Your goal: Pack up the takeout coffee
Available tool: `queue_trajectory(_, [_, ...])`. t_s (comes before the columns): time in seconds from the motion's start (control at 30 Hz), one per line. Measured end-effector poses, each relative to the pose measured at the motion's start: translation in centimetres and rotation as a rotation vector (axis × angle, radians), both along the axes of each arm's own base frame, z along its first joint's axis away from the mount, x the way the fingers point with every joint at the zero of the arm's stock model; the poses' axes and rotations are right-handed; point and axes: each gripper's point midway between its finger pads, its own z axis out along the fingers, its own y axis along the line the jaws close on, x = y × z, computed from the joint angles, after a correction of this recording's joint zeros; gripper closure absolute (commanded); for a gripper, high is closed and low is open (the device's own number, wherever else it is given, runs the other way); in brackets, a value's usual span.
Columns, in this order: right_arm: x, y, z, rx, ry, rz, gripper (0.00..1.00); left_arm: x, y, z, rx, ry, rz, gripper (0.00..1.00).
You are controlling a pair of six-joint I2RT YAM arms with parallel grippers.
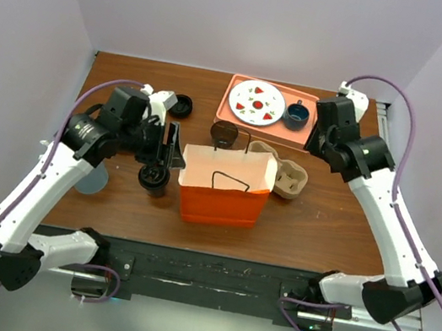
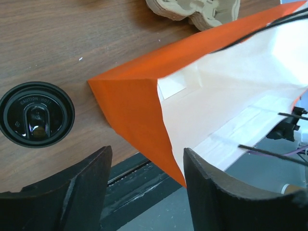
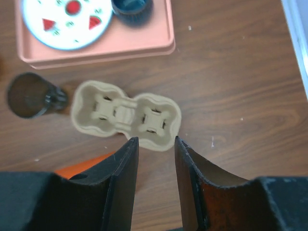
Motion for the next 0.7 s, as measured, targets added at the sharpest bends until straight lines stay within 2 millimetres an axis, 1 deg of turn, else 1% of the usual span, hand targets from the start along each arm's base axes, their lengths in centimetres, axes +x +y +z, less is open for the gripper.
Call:
queue_trajectory(0.03, [0.1,-0.2,-1.1,-0.009,0.028,-0.001,0.54,0.2,-0.1,-0.2,0.005,0.005,-0.002,0.47])
queue_trajectory(0.1, [0.3,0.0,-3.7,-0.033,0.109,0.028,0.51,0.6,-0.2,-0.8,0.02,0.017,-0.009,0.57])
queue_trajectory(0.13, [0.5,0.2,-5.0,-0.05,0.15,0.055,0.51,0.7,-0.3,-1.0,0.025,0.022,-0.012,0.67])
queue_trajectory(0.23, [1.4,1.5,-8.4,-0.104,0.26,0.193,0.5,0.9,-0.4,-1.3,0.03,0.031,-0.014,0.79])
queue_trajectory(0.27, [1.7,2.0,-9.5,-0.113,0.297,0.244,0.5,1.0,-0.4,-1.3,0.032,0.031,-0.016,0.81])
queue_trajectory(0.4, [2.6,3.6,-13.4,-0.126,0.414,0.412,0.51,0.9,-0.4,-1.3,0.033,0.033,-0.022,0.84])
queue_trajectory(0.47, [3.0,3.9,-15.2,-0.13,0.47,0.451,0.53,0.9,-0.4,-1.2,0.034,0.035,-0.023,0.85])
queue_trajectory(0.5, [3.2,3.9,-16.0,-0.128,0.504,0.452,0.53,0.9,-0.5,-1.0,0.032,0.034,-0.024,0.84])
queue_trajectory(0.57, [4.1,4.1,-17.1,-0.123,0.543,0.429,0.51,1.0,-0.6,-0.6,0.025,0.03,-0.027,0.8])
queue_trajectory(0.63, [5.3,4.3,-17.9,-0.106,0.572,0.364,0.53,1.2,-0.9,-0.2,0.015,0.026,-0.032,0.74])
queue_trajectory(0.7, [6.2,4.8,-18.5,-0.071,0.575,0.306,0.56,1.4,-1.0,0.0,0.009,0.023,-0.034,0.71])
